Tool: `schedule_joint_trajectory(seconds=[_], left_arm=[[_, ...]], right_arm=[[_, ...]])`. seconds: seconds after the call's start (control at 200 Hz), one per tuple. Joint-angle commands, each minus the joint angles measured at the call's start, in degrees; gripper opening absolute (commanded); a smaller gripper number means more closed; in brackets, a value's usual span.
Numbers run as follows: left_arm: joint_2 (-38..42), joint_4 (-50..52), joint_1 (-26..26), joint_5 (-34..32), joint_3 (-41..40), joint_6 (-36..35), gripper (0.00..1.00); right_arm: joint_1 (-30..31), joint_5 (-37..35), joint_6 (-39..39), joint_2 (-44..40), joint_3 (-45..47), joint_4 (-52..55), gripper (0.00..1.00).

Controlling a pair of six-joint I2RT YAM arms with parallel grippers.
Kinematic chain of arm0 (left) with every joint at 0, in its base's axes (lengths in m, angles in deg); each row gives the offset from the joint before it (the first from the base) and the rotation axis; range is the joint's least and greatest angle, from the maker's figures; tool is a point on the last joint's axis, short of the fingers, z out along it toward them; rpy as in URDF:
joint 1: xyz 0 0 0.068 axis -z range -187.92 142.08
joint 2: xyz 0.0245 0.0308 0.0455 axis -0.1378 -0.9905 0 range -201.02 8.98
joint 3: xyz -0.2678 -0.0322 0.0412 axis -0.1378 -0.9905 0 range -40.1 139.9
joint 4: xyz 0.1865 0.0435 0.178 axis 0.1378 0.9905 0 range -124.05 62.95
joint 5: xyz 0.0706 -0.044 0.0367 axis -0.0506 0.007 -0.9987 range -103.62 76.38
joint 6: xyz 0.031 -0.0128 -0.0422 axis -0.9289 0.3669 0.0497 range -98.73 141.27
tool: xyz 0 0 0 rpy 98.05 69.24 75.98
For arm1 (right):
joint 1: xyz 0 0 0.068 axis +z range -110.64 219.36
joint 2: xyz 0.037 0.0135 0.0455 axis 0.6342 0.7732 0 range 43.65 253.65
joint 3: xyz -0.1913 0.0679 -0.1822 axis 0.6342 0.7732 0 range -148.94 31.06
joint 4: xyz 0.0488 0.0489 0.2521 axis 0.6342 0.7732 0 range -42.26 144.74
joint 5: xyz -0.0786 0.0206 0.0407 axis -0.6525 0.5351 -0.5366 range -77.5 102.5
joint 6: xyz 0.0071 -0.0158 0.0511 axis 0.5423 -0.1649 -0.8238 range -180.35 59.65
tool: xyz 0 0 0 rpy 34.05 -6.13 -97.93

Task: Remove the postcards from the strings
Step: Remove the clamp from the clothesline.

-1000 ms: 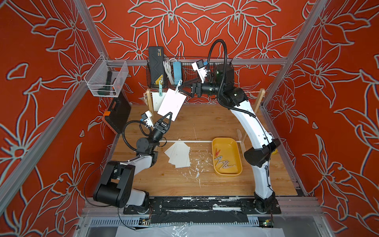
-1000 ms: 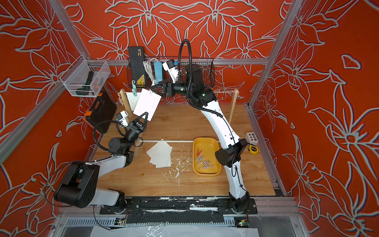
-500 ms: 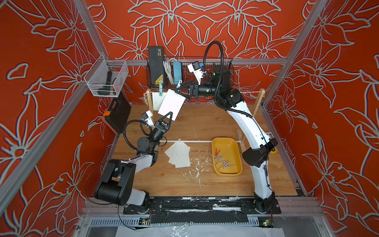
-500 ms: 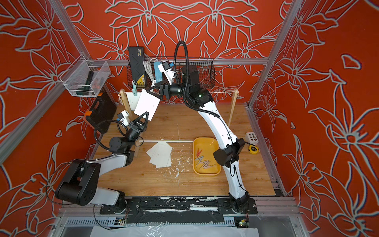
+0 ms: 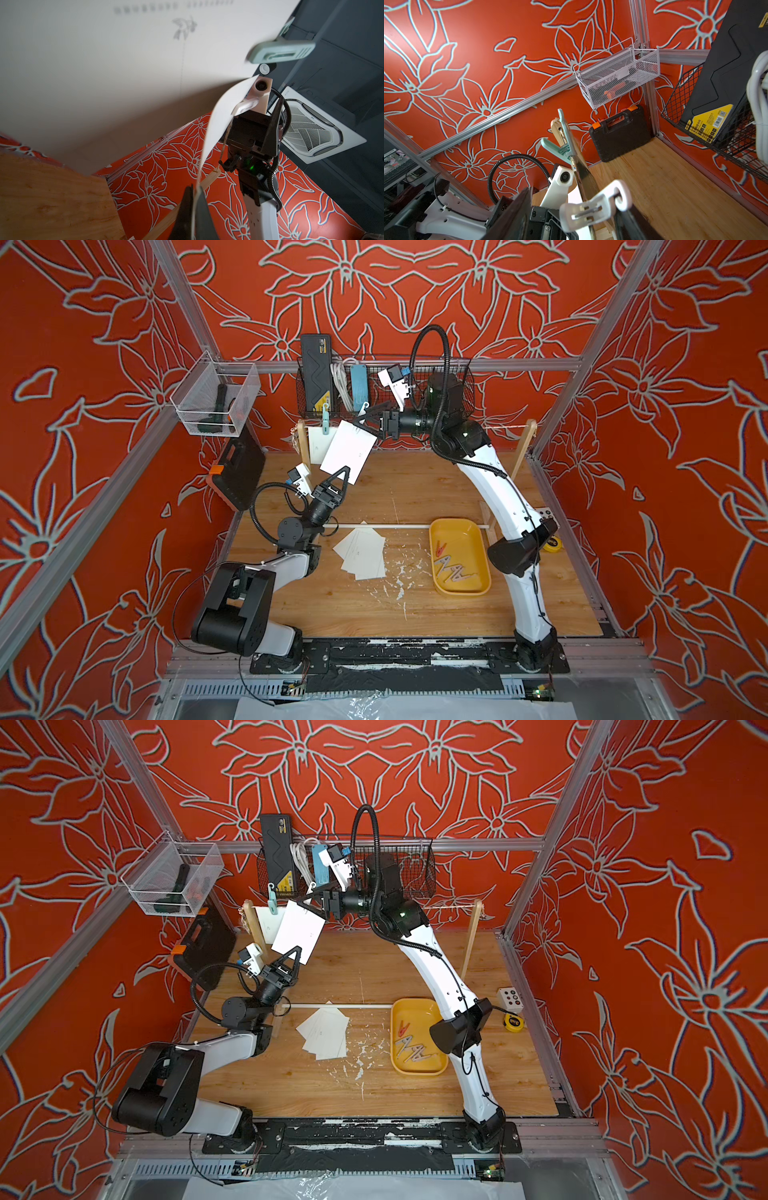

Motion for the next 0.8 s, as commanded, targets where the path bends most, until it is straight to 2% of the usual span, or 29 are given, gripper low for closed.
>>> schedule_joint_trajectory(seconds=[0.0,0.255,0.38,0.796], left_arm=[[-0.7,-11.3,0.1,0.6,1.3,0.5,0.00],[-0.7,-11.6,0.1,0.8,1.2,0.7,0.00],[-0.7,-11.7,0.1,0.9,1.3,0.8,0.00],[-0.5,-11.9,0.1,1.3,1.0,1.1,0.00]], right_arm=[[0.7,0.4,-0.4,0.4,-1.6,-1.4,0.60],[0.8,0.1,-0.5,0.7,-1.6,-1.8,0.44],[0.8,0.0,-0.7,0.7,-1.6,-2.1,0.40],[0.8,-0.5,-0.8,0.8,-1.6,-2.7,0.32]])
